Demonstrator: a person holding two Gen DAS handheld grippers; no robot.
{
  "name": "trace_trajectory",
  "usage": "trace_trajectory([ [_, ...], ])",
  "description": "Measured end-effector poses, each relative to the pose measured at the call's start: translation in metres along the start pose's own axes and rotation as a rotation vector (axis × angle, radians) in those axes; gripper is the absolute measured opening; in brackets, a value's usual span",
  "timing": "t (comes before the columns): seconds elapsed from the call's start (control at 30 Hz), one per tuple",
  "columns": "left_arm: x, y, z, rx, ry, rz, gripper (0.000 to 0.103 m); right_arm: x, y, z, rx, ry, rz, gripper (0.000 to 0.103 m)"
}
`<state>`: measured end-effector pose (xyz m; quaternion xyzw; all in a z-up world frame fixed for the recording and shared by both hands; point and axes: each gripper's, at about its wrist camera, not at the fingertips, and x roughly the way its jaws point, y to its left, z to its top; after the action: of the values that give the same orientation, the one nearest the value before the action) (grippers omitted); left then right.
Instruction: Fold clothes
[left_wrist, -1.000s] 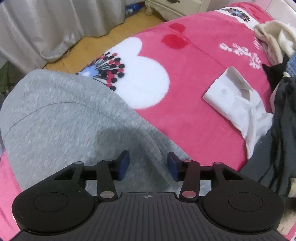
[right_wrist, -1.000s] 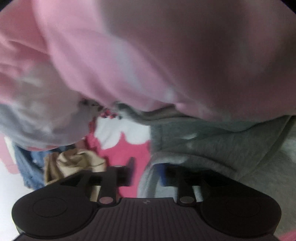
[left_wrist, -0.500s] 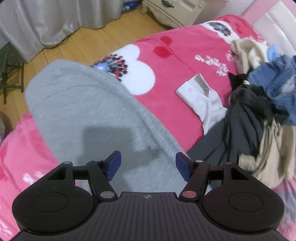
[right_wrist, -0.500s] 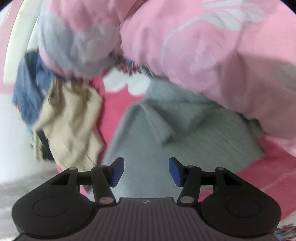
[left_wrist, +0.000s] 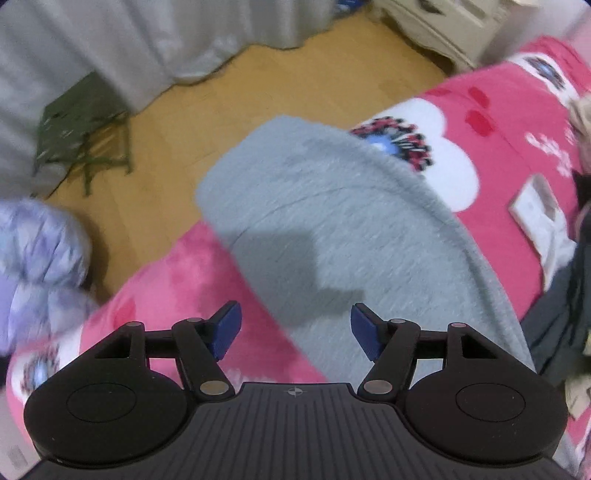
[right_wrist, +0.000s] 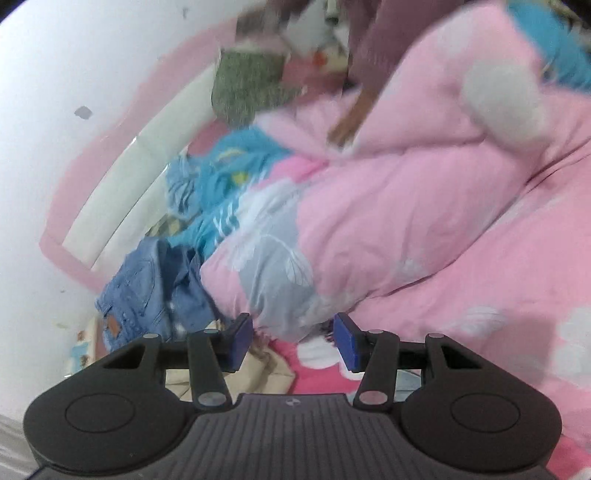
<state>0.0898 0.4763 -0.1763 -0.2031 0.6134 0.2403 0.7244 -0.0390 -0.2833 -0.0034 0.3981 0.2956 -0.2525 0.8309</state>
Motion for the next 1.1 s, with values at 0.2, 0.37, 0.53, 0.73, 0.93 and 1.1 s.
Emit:
trace_trajectory([
  [0.2,0.021,-0.005,0.009,0.232,-0.008,-0.07,0.066,-0.005,0.041,-0.091,-0.098,0.055,-0.063,0.053],
  [0.37,0.034,0.028,-0.017,0.265,0.002,-0.109,0.066,0.039,0.116,-0.171,-0.408,0.253,0.047,0.053],
  [0.53,0.047,0.058,-0.028,0.215,-0.026,-0.139,0.066,0.099,0.208,-0.289,-0.813,0.479,0.276,0.05],
  [0.73,0.065,0.094,-0.01,0.05,-0.06,-0.117,0.066,0.136,0.315,-0.434,-1.255,0.584,0.512,0.05],
  [0.93,0.093,0.122,0.019,-0.042,-0.075,-0.148,0.07,0.169,0.396,-0.546,-1.606,0.572,0.638,0.053],
  [1.1,0.107,0.126,0.026,0.022,-0.065,-0.215,0.081,0.194,0.427,-0.626,-1.85,0.594,0.711,0.06],
])
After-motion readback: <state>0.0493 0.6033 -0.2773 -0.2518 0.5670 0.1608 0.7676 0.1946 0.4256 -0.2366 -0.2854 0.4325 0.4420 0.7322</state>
